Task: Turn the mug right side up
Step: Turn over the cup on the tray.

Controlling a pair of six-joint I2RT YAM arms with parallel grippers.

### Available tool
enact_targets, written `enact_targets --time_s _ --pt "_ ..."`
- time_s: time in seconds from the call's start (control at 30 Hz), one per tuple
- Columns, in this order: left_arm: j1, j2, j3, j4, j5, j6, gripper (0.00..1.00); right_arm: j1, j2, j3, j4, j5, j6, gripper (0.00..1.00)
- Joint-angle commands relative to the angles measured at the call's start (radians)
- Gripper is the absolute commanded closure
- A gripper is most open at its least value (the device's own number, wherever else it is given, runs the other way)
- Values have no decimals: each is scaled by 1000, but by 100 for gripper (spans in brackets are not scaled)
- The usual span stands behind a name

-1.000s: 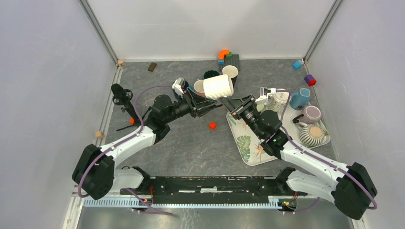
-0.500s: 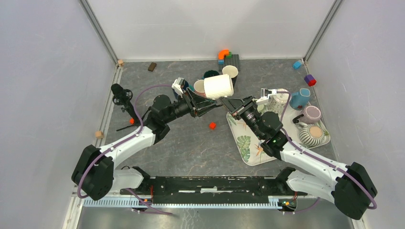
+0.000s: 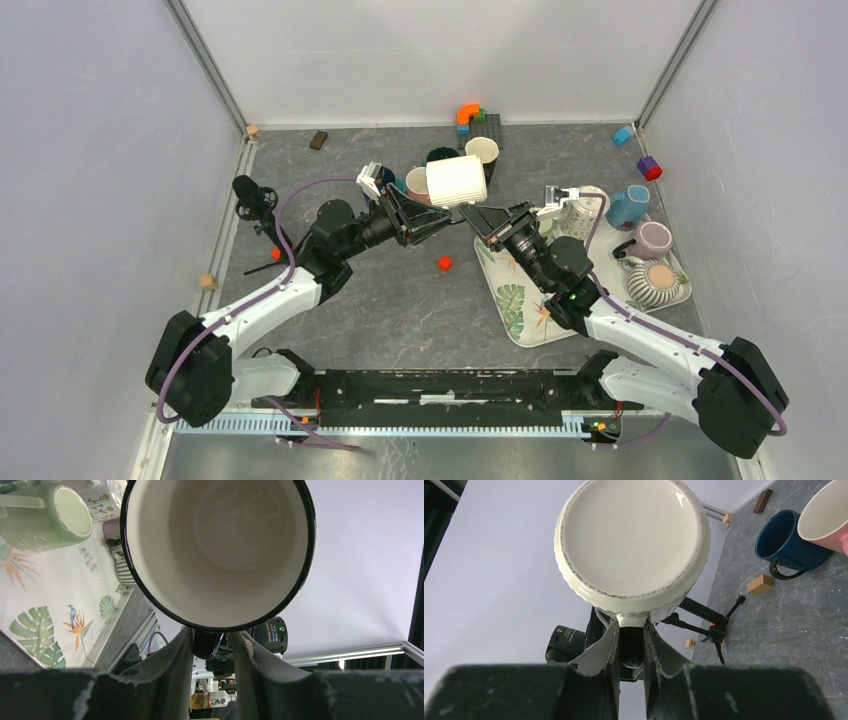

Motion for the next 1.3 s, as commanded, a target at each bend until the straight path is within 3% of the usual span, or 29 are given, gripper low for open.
enact_targets --time_s 0.0,0.47,0.6,0.8,1.0,1.27 --pt "2 -34 21 72 -15 -2 60 3 4 2 82 -60 -3 100" --pt "0 -39 53 -2 7 62 61 3 92 4 163 -127 52 100" --pt "0 -45 64 -36 0 84 69 4 89 -4 160 -127 51 100" --pt "0 -47 89 -84 0 126 96 4 83 -26 144 -138 42 100" --pt "1 -76 113 -172 -15 211 98 4 78 -28 94 -150 -4 100" --pt "1 -138 139 -337 -85 344 98 4 95 -24 25 -168 -84 72"
